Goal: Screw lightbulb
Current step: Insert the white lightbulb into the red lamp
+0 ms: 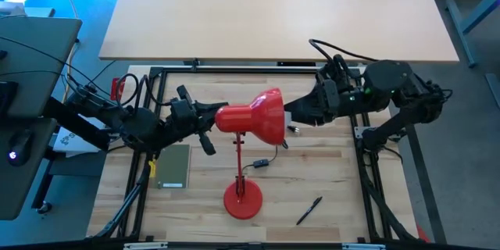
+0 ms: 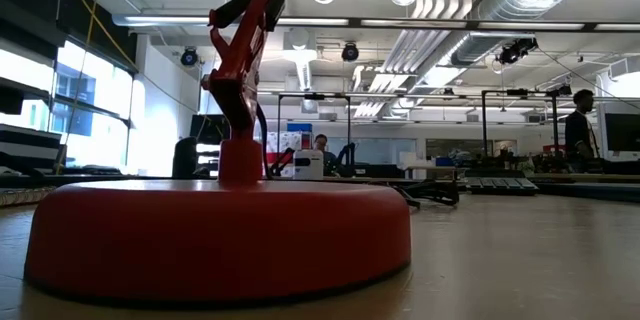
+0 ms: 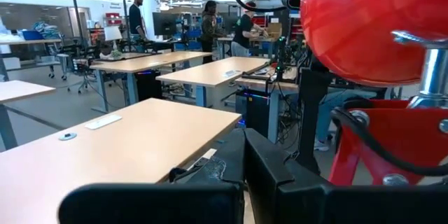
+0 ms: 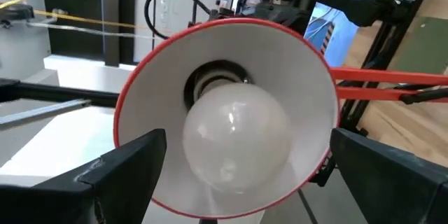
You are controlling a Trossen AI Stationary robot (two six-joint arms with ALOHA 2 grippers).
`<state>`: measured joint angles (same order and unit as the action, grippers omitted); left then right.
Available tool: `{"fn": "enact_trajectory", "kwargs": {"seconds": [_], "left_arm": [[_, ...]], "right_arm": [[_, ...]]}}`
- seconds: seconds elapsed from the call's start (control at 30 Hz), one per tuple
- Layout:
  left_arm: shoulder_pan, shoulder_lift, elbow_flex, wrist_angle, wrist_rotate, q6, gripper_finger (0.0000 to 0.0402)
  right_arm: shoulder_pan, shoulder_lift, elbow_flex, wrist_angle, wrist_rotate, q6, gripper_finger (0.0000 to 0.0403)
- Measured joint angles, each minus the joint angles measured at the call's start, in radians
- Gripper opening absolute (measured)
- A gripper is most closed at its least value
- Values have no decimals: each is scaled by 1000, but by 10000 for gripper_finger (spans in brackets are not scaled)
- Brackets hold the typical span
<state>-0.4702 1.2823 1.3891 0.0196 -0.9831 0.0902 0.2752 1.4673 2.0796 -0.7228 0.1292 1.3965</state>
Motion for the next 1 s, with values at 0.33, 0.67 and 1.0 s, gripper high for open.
{"fn": "enact_trajectory", "kwargs": {"seconds": [0.33, 0.67, 1.0], "left_arm": [[0, 0, 0, 0, -1, 0, 0], [0, 0, 0, -1, -12, -7, 0], [0, 0, 0, -1, -24, -8, 0]], "right_arm": [[3, 0, 0, 3, -7, 17, 398], [9, 14, 0, 55, -9, 17, 398], [9, 25, 0, 54, -28, 6, 398]]}}
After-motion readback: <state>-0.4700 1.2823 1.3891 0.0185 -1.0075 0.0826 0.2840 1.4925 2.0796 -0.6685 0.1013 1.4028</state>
